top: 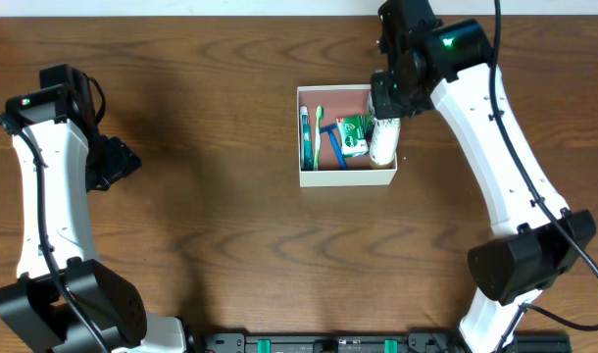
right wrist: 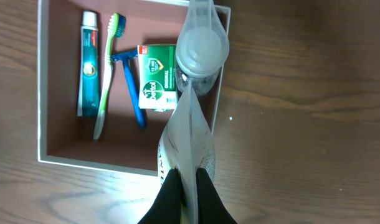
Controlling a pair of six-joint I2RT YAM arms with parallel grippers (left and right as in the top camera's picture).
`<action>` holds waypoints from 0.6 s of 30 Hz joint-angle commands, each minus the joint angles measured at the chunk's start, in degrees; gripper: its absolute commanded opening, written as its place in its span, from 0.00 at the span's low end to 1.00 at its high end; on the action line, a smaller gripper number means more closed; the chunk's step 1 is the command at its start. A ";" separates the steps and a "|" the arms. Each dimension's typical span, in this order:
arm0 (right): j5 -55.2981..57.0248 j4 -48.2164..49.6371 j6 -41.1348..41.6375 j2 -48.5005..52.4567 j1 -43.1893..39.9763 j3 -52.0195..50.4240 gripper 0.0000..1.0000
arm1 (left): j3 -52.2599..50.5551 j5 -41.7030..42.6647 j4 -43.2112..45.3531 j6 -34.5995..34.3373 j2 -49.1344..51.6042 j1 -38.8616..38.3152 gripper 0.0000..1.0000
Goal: Pack container
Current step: 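Lower the tube upright into the box's right side and release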
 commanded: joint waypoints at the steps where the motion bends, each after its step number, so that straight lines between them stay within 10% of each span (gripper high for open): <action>1: 1.49 1.01 1.57 -1.33 0.44 -2.32 0.01 | -0.02 -0.72 -0.17 0.72 0.31 0.31 0.98; 18: 1.51 4.35 1.55 -1.33 0.39 -7.67 0.07 | -0.02 -0.70 -0.17 0.72 0.33 0.31 0.98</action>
